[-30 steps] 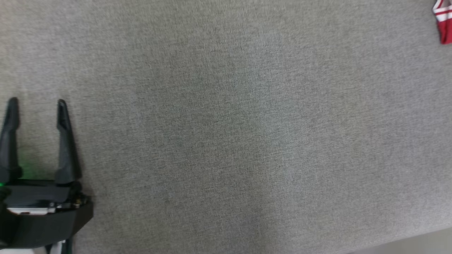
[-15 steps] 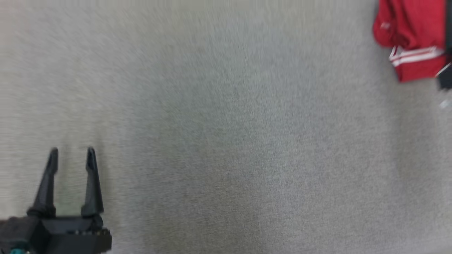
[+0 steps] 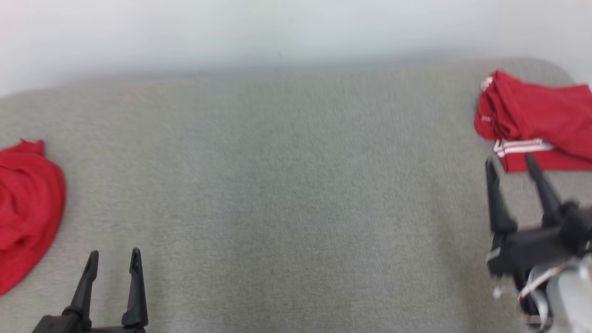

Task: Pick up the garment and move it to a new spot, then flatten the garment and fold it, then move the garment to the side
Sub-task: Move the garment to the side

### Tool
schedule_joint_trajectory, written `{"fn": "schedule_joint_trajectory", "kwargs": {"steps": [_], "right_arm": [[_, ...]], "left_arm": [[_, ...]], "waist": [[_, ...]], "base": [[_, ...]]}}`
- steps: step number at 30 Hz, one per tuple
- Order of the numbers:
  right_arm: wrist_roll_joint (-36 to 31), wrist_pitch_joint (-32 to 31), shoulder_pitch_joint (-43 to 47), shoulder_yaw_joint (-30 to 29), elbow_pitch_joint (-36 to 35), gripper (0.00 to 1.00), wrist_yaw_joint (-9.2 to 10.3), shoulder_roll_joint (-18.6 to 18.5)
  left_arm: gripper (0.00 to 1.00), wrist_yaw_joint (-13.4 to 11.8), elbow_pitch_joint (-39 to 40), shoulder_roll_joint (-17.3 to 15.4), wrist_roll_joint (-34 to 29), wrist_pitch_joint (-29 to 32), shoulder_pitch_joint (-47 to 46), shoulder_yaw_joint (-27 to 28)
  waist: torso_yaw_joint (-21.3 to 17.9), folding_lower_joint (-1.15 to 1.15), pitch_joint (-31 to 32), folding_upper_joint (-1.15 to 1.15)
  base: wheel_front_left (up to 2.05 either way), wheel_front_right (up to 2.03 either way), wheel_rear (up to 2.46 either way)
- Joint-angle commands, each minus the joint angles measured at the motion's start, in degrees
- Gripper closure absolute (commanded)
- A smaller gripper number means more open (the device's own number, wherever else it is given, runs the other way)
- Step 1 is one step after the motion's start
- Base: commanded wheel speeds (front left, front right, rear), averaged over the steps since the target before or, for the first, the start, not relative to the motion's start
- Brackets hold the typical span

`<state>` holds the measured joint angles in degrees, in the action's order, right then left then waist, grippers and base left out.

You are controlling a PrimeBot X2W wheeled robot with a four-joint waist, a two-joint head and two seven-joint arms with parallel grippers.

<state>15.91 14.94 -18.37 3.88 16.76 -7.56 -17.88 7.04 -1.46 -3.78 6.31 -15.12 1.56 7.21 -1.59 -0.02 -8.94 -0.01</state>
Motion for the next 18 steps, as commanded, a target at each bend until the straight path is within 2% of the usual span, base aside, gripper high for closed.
{"fn": "schedule_joint_trajectory", "kwargs": {"steps": [1,11,18], "right_arm": [[-0.9,-0.2,4.5,-0.9,-2.1,0.0,0.13,1.6],[-2.1,-0.9,19.6,-3.4,-9.2,0.0,0.13,8.9],[-3.4,-0.3,23.3,-2.5,-9.2,0.0,0.13,11.0]], "left_arm": [[0.0,0.0,-0.9,0.2,-0.2,0.0,1.1,0.2],[0.0,0.0,-2.6,0.3,-0.3,0.0,2.6,0.5],[0.0,0.0,-3.8,0.5,0.0,0.0,3.7,0.9]], "waist": [[3.2,0.02,5.9,0.01],[3.7,0.02,8.7,0.01],[3.2,0.02,9.9,0.01]], "base": [[0.0,0.0,0.0],[0.0,0.0,0.0],[0.0,0.0,0.0]]}}
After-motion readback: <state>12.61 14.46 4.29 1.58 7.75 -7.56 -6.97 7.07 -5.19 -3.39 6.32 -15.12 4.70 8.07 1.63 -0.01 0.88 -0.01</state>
